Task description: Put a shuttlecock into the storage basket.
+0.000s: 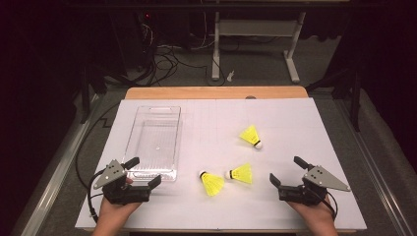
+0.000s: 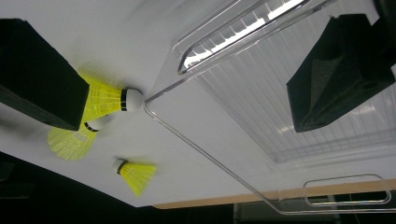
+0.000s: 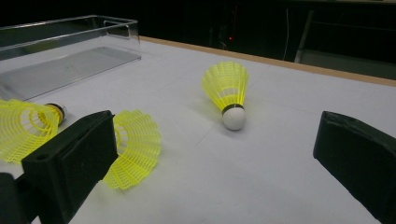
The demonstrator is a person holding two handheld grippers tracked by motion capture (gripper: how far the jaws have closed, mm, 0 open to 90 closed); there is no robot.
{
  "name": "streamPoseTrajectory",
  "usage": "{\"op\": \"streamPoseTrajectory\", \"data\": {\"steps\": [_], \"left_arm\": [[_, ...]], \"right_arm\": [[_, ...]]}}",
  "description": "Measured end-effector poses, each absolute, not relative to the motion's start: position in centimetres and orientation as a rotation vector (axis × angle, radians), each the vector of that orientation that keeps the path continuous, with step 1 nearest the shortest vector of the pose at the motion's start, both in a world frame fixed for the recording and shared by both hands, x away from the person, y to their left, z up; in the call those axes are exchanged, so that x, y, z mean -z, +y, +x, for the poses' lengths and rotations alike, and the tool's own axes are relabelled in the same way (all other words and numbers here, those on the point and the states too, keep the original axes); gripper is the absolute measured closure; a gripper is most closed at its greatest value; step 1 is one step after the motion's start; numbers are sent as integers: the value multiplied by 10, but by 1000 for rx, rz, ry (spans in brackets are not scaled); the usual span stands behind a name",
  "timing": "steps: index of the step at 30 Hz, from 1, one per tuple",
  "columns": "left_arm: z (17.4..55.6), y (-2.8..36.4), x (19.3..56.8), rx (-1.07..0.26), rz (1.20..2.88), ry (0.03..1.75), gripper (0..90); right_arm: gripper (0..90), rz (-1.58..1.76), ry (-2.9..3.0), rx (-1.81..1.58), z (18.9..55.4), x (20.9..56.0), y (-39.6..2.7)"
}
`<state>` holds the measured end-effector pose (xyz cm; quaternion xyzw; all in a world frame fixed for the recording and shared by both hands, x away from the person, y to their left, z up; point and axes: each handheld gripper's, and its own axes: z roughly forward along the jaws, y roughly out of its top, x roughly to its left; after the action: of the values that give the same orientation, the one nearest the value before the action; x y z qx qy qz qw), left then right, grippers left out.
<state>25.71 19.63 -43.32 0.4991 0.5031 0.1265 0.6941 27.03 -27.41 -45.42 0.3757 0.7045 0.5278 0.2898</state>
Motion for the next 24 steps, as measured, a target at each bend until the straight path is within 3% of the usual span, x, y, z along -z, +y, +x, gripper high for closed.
{"op": "streamPoseTrajectory", "data": {"steps": [24], "left_arm": [[261,192,432,-261,1119,1122,2]], "right_arm": [[2,997,1858,-1407,266,452,-272]]}}
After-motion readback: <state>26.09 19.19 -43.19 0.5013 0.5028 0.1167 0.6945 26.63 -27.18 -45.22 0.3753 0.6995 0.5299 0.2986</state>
